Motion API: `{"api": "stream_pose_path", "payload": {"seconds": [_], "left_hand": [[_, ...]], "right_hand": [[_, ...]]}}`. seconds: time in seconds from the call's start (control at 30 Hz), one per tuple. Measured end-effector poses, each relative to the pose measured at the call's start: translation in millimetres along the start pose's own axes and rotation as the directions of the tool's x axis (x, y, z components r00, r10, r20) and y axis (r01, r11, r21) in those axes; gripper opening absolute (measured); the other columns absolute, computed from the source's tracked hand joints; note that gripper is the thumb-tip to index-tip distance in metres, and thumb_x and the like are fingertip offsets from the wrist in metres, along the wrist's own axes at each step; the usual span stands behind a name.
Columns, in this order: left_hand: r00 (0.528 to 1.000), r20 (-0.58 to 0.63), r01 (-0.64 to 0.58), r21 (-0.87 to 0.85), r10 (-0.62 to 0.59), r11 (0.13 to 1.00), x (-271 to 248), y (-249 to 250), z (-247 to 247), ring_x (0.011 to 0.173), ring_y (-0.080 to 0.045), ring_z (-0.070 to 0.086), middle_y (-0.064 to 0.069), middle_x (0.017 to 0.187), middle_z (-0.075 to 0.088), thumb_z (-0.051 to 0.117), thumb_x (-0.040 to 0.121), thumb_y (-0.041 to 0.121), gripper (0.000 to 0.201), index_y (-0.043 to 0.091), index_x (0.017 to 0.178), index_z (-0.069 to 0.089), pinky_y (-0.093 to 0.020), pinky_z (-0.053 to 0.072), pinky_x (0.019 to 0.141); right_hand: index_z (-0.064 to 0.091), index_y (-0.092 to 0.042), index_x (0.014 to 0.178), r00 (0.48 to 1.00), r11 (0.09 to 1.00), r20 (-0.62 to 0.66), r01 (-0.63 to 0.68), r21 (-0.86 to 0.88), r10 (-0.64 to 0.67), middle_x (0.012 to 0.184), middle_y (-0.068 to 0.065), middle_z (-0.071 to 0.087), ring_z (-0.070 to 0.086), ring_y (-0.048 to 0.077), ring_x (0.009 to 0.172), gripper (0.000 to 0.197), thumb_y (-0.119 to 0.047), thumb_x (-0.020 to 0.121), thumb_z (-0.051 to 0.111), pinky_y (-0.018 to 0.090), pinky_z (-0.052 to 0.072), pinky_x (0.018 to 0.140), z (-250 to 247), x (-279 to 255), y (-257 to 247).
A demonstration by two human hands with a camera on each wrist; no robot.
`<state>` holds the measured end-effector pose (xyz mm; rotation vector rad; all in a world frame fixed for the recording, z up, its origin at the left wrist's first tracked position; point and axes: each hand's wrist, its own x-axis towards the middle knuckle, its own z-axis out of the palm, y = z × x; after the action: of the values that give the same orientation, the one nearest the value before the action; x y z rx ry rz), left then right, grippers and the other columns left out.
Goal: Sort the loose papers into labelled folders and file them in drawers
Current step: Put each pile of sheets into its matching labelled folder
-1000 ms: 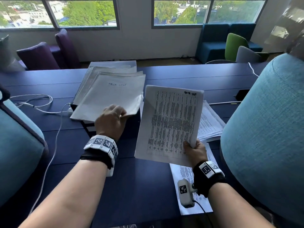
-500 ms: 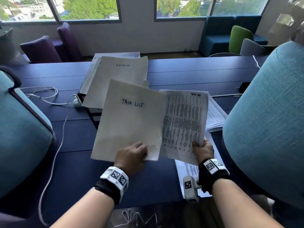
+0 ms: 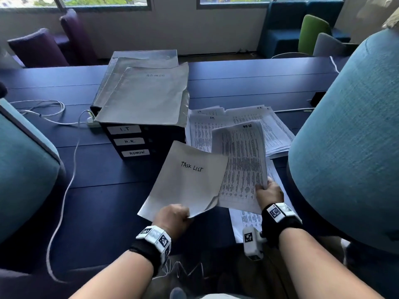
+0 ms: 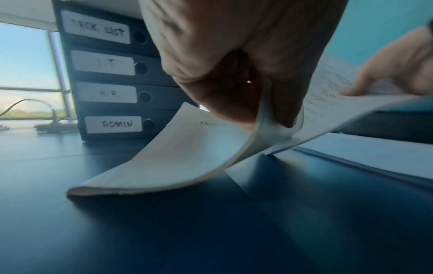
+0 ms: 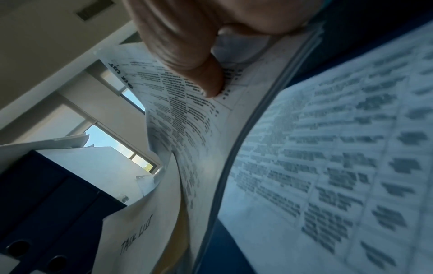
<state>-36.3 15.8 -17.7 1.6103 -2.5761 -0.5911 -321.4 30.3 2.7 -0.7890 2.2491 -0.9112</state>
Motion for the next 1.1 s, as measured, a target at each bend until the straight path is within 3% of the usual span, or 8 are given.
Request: {"api": "stream_pose_path", "payload": {"seconds": [0.2, 0.37, 0.43, 0.6, 0.8, 0.9, 1.0, 1.1], "left_hand": [[0.961, 0.015, 0.269, -0.275, -0.276, 0.923, 8, 4, -15, 0.057, -0.016, 0.043, 0.005, 0.054, 0.044, 0.074, 0.074, 0.059, 0.054, 0.020, 0.054, 0.041, -0.029, 0.032, 0.056], [0.951, 0.032, 0.239, -0.707, -0.308, 0.665, 13, 12, -24, 0.048, -0.014, 0.037, 0.004, 0.052, 0.041, 0.064, 0.083, 0.052, 0.044, 0.010, 0.073, 0.067, -0.026, 0.035, 0.049], [0.945, 0.061, 0.242, -0.791, -0.321, 0.562, 15, 13, -26, 0.046, -0.016, 0.040, 0.004, 0.051, 0.039, 0.065, 0.083, 0.046, 0.038, 0.010, 0.071, 0.063, -0.029, 0.042, 0.050], [0.956, -0.077, 0.131, -0.754, -0.284, 0.644, 12, 8, -32, 0.043, -0.004, 0.031, 0.013, 0.041, 0.034, 0.074, 0.052, 0.072, 0.065, 0.017, 0.051, 0.039, -0.020, 0.026, 0.046], [0.957, -0.091, 0.066, -0.858, -0.277, 0.509, 10, 4, -29, 0.044, -0.005, 0.025, 0.012, 0.045, 0.029, 0.072, 0.035, 0.086, 0.075, 0.022, 0.048, 0.035, -0.021, 0.020, 0.045], [0.954, -0.060, 0.079, -0.895, -0.293, 0.440, 5, 4, -31, 0.044, -0.005, 0.027, 0.011, 0.046, 0.032, 0.076, 0.050, 0.076, 0.066, 0.022, 0.049, 0.039, -0.020, 0.023, 0.046], [0.957, -0.034, 0.069, -0.937, -0.287, 0.341, 2, 10, -36, 0.047, -0.003, 0.041, 0.004, 0.056, 0.046, 0.073, 0.083, 0.029, 0.042, 0.014, 0.058, 0.043, -0.021, 0.034, 0.053], [0.938, -0.051, 0.048, -0.960, -0.342, 0.276, 1, 13, -37, 0.062, 0.000, 0.059, -0.004, 0.083, 0.063, 0.061, 0.091, -0.001, 0.034, 0.008, 0.060, 0.048, -0.014, 0.047, 0.061]], "right_hand": [[0.055, -0.020, 0.113, 0.988, 0.996, -0.129, 0.092, 0.014, -0.089, 0.100, 0.011, 0.068, 0.066, 0.033, 0.092, 0.021, -0.022, 0.092, 0.053, 0.045, 0.055, 0.085, -8, 14, -10], [0.055, -0.015, 0.105, 0.965, 0.982, -0.192, 0.163, -0.093, -0.178, 0.087, 0.007, 0.063, 0.058, 0.025, 0.078, 0.012, -0.022, 0.097, 0.051, 0.027, 0.042, 0.069, -21, 4, -31], [0.055, -0.014, 0.105, 0.955, 0.975, -0.208, 0.188, -0.120, -0.210, 0.086, 0.007, 0.060, 0.056, 0.025, 0.077, 0.013, -0.024, 0.098, 0.049, 0.025, 0.037, 0.068, -26, -3, -37], [0.056, -0.010, 0.110, 0.922, 0.969, -0.312, 0.246, 0.010, -0.230, 0.096, 0.015, 0.066, 0.065, 0.033, 0.088, 0.020, -0.024, 0.097, 0.052, 0.036, 0.052, 0.077, -26, 2, -43], [0.059, -0.010, 0.110, 0.940, 0.963, -0.264, 0.251, 0.099, -0.218, 0.094, 0.011, 0.066, 0.062, 0.025, 0.082, 0.021, -0.024, 0.095, 0.055, 0.027, 0.046, 0.073, -24, 3, -52], [0.060, -0.011, 0.107, 0.936, 0.954, -0.257, 0.277, 0.116, -0.241, 0.096, 0.010, 0.068, 0.065, 0.028, 0.088, 0.019, -0.025, 0.094, 0.057, 0.035, 0.053, 0.081, -17, 3, -50], [0.060, -0.012, 0.110, 0.941, 0.961, -0.252, 0.258, 0.097, -0.227, 0.098, 0.008, 0.068, 0.063, 0.024, 0.088, 0.021, -0.026, 0.094, 0.055, 0.028, 0.049, 0.081, -14, 3, -50], [0.060, -0.012, 0.115, 0.958, 0.970, -0.211, 0.221, 0.101, -0.196, 0.103, 0.010, 0.069, 0.065, 0.028, 0.093, 0.025, -0.024, 0.094, 0.054, 0.031, 0.051, 0.084, -12, 5, -49]]}}
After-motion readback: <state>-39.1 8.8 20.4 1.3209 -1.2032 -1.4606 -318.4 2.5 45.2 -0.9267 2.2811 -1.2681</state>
